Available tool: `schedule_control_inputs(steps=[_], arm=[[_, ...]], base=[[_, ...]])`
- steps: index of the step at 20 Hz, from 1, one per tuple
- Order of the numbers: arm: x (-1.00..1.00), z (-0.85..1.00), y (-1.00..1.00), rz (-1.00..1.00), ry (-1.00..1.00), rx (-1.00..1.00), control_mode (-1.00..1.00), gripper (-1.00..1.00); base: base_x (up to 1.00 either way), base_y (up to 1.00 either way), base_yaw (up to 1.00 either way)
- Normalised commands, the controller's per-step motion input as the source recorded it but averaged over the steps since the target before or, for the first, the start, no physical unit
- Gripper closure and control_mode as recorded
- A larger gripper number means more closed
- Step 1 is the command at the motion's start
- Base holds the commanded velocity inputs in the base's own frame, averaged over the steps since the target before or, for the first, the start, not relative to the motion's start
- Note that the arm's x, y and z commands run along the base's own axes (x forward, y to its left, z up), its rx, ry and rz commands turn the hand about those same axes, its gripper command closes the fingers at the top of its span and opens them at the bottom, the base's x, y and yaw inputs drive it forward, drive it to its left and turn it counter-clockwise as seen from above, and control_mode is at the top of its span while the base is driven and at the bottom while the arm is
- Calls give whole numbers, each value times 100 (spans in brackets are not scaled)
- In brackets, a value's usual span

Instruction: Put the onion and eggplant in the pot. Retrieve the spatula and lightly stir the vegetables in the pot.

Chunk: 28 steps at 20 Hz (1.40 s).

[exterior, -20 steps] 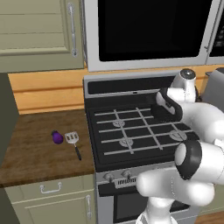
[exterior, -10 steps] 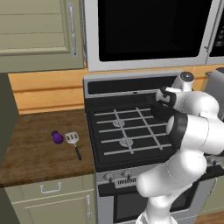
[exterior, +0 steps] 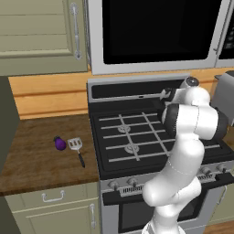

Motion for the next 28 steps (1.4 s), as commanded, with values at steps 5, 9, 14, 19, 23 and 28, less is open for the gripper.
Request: schedule_control_inputs(steps=[5,9,14,19,23,28], arm=[[44,-21,-9,0,0,0,-100,100],[33,-20,-6,0,1,0,-100,100],[22,-21,-4,0,3,0,-100,100],[29,-15,-1,0,0,2,-100,100],[13,-20,-4,0,8,0,-100,100],[0,-24,-5,0,11,0,-100,-100]], base=[[0,0,0],[0,0,0],[0,0,0],[0,0,0],[0,0,0],[0,0,0]])
